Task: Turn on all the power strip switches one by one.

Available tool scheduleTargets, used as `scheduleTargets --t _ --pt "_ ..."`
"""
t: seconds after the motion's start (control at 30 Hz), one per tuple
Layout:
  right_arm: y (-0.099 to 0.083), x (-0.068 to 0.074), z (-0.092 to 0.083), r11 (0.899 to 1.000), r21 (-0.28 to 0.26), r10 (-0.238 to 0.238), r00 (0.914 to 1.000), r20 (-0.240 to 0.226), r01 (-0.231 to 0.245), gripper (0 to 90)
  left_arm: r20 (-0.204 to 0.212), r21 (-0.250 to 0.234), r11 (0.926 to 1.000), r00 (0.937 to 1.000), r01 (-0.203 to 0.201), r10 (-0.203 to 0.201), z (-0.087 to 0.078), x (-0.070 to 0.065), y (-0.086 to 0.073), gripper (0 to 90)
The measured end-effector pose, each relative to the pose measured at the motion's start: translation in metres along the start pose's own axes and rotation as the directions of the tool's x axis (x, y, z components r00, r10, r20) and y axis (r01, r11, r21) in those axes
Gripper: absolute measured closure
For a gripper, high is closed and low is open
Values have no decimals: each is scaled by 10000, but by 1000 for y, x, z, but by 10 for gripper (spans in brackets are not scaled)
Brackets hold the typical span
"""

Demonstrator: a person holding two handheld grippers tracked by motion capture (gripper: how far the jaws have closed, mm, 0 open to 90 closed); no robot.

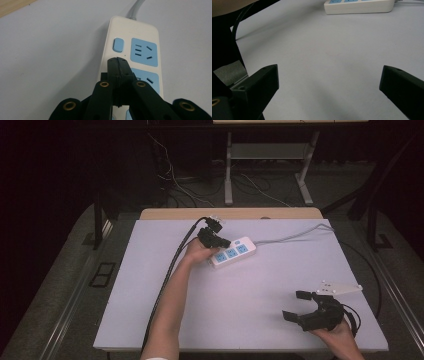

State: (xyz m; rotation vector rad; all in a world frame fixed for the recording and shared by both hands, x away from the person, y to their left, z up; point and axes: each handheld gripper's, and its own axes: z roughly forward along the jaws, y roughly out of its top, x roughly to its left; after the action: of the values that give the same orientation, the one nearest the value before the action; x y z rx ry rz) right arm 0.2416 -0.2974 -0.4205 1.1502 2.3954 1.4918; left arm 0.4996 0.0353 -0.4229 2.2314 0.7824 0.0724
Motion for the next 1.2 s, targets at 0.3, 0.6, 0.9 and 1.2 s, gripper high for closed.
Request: scheduleTargets --t 0.3,0.6,0.9,1.2 --pt "0 0 0 10000 -21 25 10000 18 -25 22 -219 23 9999 9996 164 -164 -1 -2 2 895" --pt "0 -2 0 10000 -31 62 10000 24 -62 22 -245 16 9999 9996 130 -130 -1 -4 12 894" --pt "0 -2 -1 9999 -82 75 10000 16 -75 22 -190 -46 9998 9996 -196 195 -4 -9 33 894" --pt "0 -2 -2 9999 -86 83 10000 19 -83 22 -128 18 9999 9999 112 -112 7 -7 37 894"
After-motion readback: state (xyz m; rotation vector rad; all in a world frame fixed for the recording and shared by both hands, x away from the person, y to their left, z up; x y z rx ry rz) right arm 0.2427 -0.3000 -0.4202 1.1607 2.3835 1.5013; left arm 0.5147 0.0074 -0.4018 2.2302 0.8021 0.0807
